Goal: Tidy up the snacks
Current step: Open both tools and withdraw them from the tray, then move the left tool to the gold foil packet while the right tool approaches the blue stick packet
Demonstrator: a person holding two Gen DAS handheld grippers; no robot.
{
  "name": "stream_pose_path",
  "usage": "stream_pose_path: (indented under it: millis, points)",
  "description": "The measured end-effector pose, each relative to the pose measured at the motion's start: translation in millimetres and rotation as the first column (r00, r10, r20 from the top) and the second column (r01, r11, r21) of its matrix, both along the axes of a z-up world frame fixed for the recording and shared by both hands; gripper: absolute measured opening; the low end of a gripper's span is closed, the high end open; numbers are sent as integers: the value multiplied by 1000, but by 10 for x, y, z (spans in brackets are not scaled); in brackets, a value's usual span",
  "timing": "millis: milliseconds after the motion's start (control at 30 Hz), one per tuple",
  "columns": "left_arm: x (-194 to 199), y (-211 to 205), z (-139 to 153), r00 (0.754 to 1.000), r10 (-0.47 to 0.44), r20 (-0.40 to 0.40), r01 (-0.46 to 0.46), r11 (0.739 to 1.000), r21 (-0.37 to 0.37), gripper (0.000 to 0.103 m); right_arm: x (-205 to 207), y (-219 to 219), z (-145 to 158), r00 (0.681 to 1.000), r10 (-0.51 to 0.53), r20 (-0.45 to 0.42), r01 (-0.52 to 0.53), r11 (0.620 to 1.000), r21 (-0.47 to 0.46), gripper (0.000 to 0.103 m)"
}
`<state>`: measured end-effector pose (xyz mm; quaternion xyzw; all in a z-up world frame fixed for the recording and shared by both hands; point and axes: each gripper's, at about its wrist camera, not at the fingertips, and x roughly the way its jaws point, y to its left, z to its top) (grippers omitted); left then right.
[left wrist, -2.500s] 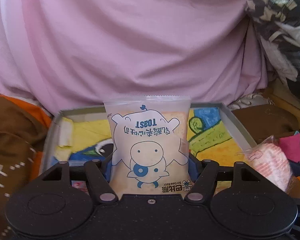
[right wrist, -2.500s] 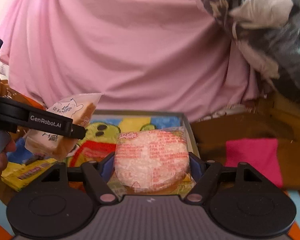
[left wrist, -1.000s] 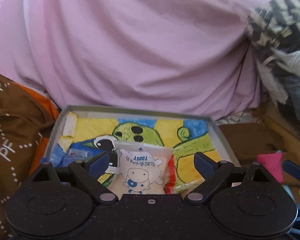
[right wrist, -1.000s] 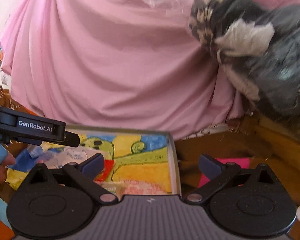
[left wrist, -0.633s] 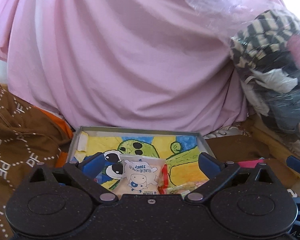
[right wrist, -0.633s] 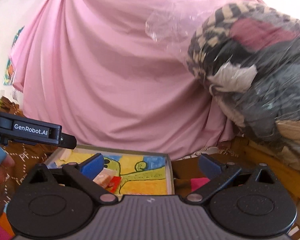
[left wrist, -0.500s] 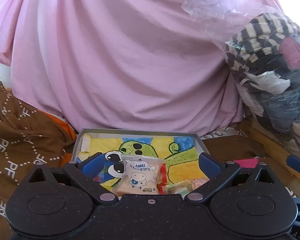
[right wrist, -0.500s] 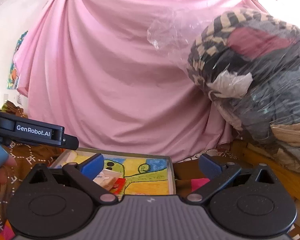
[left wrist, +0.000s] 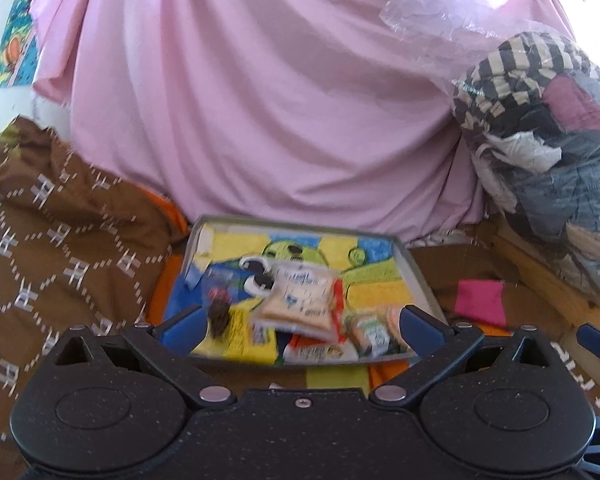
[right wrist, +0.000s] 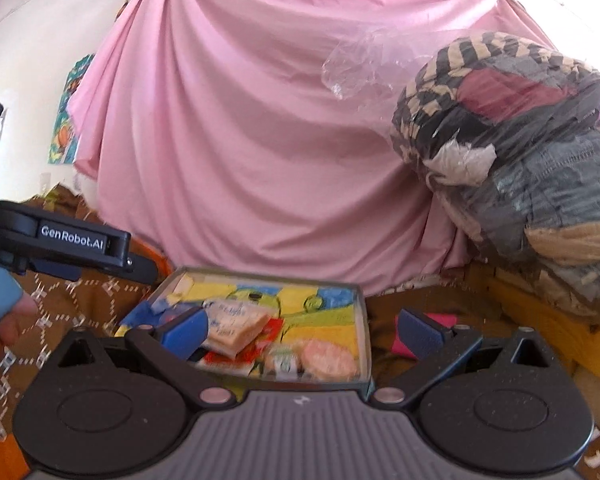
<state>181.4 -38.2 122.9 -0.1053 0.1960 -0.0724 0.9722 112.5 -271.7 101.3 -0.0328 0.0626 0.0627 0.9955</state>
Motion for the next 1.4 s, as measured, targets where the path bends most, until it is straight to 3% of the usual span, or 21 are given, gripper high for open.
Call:
stream_pose_path:
  millis: [433, 900, 1067, 1400]
  points:
    - [-385, 107, -623, 980, -5, -200, 19, 997, 69, 102, -270, -29, -458, 977, 6, -212, -10, 1000, -18, 103]
    - [-532, 116, -1094, 939, 16, -344, 42, 986, 161, 100, -226, 100, -923, 887, 44, -459, -84, 994, -68, 103]
    - [-550, 138, -1175, 928, 22, -372, 46, 984, 171, 100, -214, 120, -1000, 864, 54, -500, -97, 993, -61, 103]
    - [-481, 120, -1212, 924, 18, -382, 62, 979, 195, 99, -176, 114, -1041, 854, 69, -515, -106, 994, -42, 103]
